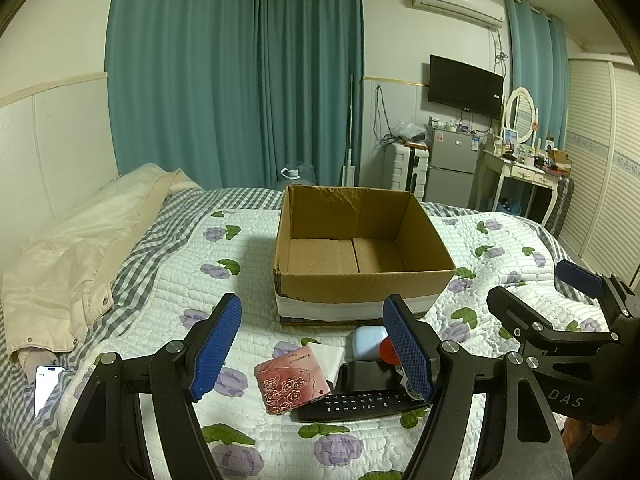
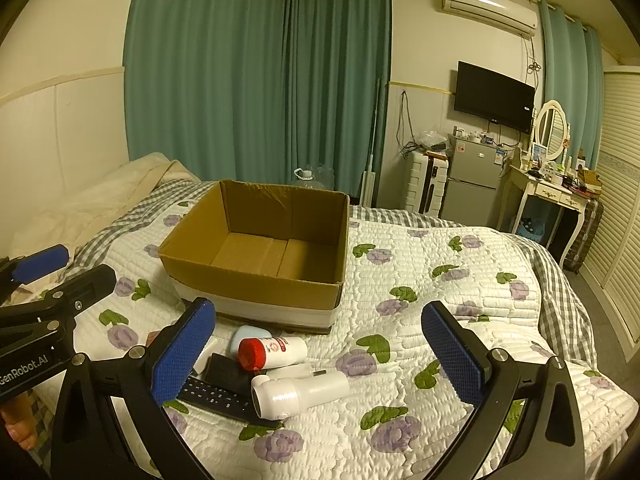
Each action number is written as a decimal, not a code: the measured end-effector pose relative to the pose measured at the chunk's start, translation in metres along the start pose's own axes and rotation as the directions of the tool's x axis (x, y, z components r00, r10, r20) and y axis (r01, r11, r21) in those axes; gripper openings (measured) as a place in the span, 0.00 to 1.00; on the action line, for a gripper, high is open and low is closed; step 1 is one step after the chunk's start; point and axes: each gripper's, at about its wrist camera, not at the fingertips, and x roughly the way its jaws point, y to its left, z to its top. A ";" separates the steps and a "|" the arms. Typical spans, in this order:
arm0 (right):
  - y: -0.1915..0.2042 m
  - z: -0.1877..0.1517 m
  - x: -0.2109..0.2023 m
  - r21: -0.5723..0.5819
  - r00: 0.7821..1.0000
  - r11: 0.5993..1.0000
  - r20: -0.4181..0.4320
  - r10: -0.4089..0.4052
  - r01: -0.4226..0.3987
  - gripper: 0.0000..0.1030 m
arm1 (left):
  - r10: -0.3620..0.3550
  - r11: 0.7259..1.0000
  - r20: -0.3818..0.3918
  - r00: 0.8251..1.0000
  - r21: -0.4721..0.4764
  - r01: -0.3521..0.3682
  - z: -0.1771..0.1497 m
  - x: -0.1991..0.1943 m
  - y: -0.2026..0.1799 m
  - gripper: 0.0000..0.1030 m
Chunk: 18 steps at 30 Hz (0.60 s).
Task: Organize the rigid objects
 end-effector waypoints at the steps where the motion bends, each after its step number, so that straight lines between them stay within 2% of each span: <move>1: 0.000 0.000 0.000 0.000 1.000 1.000 0.000 0.001 -0.001 1.00 | 0.000 1.000 0.000 1.000 0.000 0.000 0.000 0.000 0.000 0.74; 18: 0.002 0.003 -0.002 -0.004 1.000 1.000 -0.001 0.006 -0.006 1.00 | 0.001 1.000 0.005 1.000 -0.002 -0.001 0.001 -0.002 0.001 0.74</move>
